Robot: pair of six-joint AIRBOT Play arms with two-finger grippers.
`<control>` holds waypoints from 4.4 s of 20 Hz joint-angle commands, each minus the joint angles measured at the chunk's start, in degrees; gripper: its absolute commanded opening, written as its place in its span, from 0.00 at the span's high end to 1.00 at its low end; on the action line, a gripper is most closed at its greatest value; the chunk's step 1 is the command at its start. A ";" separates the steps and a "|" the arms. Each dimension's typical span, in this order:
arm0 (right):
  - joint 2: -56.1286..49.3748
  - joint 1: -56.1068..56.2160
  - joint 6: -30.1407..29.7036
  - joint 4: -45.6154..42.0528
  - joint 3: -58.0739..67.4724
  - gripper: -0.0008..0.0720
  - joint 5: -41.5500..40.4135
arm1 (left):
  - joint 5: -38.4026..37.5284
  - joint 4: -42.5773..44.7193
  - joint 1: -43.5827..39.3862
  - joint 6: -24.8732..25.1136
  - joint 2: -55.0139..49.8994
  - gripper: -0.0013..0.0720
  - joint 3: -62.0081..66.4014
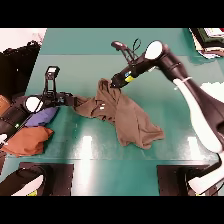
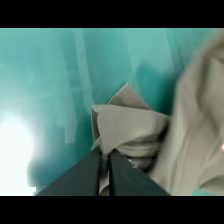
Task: Fold the shirts.
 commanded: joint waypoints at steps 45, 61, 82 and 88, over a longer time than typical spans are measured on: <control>43.43 -40.63 -0.81 -7.93 -0.28 0.97 -13.49 | -22.21 9.05 0.00 -0.92 8.15 0.93 69.66; 40.46 -47.32 0.24 -7.74 0.81 0.97 -3.61 | -27.21 10.97 0.00 -1.38 2.64 0.93 65.09; 3.32 -39.45 1.33 -9.22 -0.07 0.38 5.64 | -46.82 9.92 9.07 -2.84 -28.48 0.17 54.25; 18.45 -44.63 -1.05 -5.77 -22.38 0.38 5.42 | -44.00 8.52 10.97 -5.64 -11.78 0.17 26.82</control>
